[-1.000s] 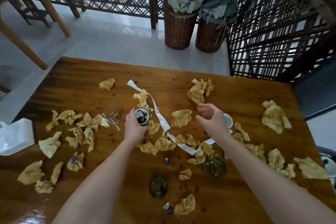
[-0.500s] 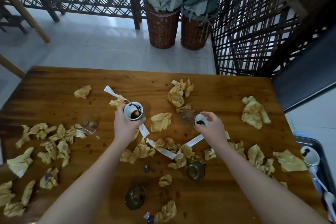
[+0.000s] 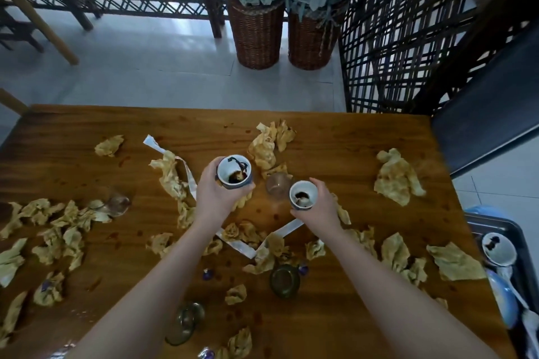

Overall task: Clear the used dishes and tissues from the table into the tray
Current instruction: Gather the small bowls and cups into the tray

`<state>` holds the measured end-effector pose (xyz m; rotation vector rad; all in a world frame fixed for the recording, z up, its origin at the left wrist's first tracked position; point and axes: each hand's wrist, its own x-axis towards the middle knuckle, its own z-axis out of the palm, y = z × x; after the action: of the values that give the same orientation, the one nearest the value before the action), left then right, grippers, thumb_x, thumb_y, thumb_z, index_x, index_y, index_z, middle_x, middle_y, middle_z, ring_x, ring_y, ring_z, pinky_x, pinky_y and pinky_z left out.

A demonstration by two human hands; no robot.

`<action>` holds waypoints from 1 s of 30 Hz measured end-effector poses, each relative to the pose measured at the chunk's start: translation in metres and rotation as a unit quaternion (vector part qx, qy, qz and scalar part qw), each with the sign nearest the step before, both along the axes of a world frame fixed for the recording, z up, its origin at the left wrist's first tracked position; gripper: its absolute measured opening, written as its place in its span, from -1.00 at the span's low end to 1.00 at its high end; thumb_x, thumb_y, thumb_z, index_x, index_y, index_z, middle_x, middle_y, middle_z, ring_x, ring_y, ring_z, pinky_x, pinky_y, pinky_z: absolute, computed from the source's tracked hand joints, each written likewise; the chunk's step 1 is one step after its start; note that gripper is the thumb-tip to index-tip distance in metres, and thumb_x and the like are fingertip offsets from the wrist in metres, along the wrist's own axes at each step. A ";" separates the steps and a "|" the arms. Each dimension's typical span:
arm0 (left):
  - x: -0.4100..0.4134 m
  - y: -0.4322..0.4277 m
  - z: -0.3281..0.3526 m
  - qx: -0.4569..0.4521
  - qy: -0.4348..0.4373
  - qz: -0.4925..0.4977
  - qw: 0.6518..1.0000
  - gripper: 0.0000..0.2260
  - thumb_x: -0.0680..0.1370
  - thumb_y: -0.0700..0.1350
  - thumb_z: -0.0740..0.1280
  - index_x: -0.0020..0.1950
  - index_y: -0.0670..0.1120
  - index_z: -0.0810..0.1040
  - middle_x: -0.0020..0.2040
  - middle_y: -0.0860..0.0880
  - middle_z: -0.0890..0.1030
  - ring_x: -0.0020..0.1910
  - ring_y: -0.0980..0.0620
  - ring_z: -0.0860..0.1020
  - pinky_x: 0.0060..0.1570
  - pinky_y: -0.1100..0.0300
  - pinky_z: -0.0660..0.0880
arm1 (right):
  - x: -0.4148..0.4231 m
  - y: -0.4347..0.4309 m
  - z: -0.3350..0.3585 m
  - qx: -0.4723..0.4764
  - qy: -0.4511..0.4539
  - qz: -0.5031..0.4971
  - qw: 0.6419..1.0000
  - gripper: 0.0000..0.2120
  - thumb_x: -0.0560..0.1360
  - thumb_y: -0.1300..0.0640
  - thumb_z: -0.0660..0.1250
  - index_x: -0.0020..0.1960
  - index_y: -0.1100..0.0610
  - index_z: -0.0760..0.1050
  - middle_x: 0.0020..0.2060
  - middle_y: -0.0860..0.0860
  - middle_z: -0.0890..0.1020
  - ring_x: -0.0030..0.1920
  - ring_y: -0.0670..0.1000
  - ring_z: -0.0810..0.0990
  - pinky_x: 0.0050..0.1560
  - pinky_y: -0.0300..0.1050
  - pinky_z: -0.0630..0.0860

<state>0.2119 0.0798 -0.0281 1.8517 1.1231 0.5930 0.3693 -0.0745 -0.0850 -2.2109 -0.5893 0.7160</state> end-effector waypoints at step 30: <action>-0.036 -0.213 0.044 -0.041 -0.045 -0.189 0.980 -0.36 0.21 -0.08 0.63 0.22 0.03 0.47 0.11 0.09 0.53 0.15 0.06 0.51 0.14 0.18 0.51 | -0.087 -0.227 0.106 0.114 -0.083 -0.127 0.982 -0.34 0.17 0.08 0.61 0.17 -0.08 0.37 -0.05 -0.22 0.50 -0.03 -0.18 0.47 -0.17 -0.52 0.34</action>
<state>0.1763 -0.1329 0.0155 1.8830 0.6997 0.3994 0.2826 -0.3016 0.0212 -2.0929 -0.4351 0.3182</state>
